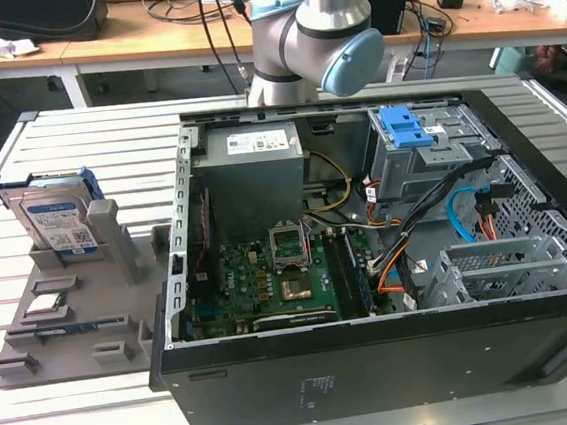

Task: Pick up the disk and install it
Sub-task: 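Pick up the disk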

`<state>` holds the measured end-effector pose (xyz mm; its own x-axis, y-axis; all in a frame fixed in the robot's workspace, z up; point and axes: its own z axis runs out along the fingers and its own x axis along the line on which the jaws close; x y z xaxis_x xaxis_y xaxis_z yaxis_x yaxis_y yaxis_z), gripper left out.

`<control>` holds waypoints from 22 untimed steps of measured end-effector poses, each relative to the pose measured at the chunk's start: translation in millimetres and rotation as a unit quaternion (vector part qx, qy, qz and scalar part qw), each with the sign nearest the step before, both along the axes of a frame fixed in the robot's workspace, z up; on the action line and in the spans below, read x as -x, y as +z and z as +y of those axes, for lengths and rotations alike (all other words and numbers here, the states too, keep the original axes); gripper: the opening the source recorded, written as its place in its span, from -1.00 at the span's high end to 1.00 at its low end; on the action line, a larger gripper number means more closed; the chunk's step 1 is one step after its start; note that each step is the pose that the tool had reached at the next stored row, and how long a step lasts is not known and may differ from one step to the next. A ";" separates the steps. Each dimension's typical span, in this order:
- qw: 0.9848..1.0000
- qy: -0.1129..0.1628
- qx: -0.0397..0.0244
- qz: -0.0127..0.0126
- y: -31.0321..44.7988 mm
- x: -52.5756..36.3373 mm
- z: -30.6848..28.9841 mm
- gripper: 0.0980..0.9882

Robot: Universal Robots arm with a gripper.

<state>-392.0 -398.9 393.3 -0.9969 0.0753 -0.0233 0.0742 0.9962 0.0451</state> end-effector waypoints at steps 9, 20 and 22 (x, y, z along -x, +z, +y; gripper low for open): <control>0.998 0.068 0.000 0.000 0.0 0.0 0.0 0.98; 0.990 0.139 0.000 0.000 0.0 0.0 0.0 0.98; 0.989 0.149 0.000 0.000 0.0 0.0 0.0 0.98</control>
<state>-392.0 -398.8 393.3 -0.9748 -0.2219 -0.0233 -0.2228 0.9738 0.0450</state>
